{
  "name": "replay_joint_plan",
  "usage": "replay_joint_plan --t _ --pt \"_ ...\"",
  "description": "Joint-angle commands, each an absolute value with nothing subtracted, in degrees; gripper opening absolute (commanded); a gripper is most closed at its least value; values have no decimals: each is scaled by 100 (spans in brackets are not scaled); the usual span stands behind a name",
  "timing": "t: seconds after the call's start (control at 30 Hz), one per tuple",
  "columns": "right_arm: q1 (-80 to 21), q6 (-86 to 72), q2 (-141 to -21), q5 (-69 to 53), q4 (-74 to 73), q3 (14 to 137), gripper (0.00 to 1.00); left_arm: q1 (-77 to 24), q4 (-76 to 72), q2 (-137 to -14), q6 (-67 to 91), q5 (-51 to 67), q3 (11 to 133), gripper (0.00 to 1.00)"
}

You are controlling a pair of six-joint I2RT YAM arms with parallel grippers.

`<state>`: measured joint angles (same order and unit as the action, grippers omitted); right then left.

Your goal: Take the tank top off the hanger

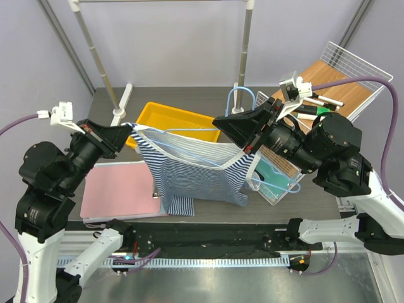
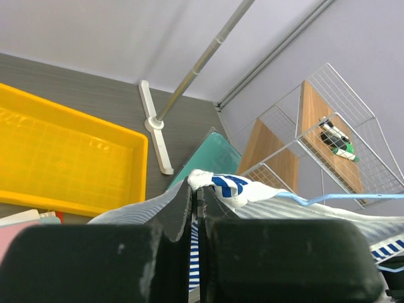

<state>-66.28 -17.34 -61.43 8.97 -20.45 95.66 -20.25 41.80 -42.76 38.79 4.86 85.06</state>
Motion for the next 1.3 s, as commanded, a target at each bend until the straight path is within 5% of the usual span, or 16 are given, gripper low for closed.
replay_joint_plan --t 0.0,0.4,0.6,0.97,1.27 --pt "-6636 -1802 -6064 712 -1740 9773 1 -2022 4262 -4342 3832 326 8464 0" --pt "-6636 -1775 -5968 677 -1828 9861 1 -2021 4544 -4324 3691 272 8332 0" --pt "-6636 -1767 -6038 633 -1740 9966 1 -2030 4369 -4263 3604 1194 8113 0" --pt "-6636 -1608 -6275 545 -2021 10125 1 -2030 4132 -3727 3138 2653 7928 51" --pt "-6636 -1424 -6538 457 -2530 10529 1 -2030 3771 -3191 2733 3665 7989 59"
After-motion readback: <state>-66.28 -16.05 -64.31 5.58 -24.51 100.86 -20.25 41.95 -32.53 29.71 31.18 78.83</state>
